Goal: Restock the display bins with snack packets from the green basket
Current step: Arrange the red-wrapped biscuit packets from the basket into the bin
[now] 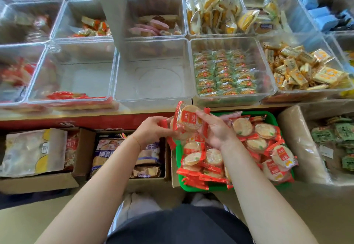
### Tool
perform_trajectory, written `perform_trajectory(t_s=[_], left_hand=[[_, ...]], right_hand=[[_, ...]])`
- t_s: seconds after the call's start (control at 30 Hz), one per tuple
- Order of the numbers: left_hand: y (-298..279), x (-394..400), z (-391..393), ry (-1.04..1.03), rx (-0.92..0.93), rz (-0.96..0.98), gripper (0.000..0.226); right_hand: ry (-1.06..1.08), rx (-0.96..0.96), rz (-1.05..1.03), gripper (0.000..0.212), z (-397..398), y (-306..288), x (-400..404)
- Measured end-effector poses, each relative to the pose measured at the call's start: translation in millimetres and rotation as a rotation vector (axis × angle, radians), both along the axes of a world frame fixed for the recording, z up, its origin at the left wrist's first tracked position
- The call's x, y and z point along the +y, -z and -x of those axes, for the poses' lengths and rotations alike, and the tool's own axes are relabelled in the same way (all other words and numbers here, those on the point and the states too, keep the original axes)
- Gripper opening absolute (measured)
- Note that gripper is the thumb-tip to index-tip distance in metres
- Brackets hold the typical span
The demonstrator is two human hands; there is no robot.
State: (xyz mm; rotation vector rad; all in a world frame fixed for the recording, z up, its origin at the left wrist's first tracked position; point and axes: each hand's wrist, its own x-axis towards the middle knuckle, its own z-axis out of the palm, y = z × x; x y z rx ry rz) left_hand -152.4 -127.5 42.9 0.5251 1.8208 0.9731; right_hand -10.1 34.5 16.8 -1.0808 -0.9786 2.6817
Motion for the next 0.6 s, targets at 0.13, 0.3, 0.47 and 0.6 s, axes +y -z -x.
perform_trajectory(t_s=[0.13, 0.3, 0.47, 0.6], left_hand=[[-4.6, -63.9, 73.0, -0.352, -0.156, -0.186, 0.026], [-1.3, -168.3, 177.5, -0.198, -0.374, -0.074, 0.017], [12.2, -242.5, 284.3, -0.516, -0.014, -0.101, 0.022], [15.6, -250.6, 352.8, -0.512, 0.36, -0.216, 0.01]], right_hand=[[0.026, 0.077, 0.069, 0.026, 65.6, -2.3, -66.0], [-0.005, 0.033, 0.004, 0.04, 174.4, -1.9, -173.0], [0.232, -0.02, -0.053, 0.049, 269.7, -5.6, -230.7], [0.202, -0.111, -0.226, 0.027, 322.9, -16.9, -247.6]])
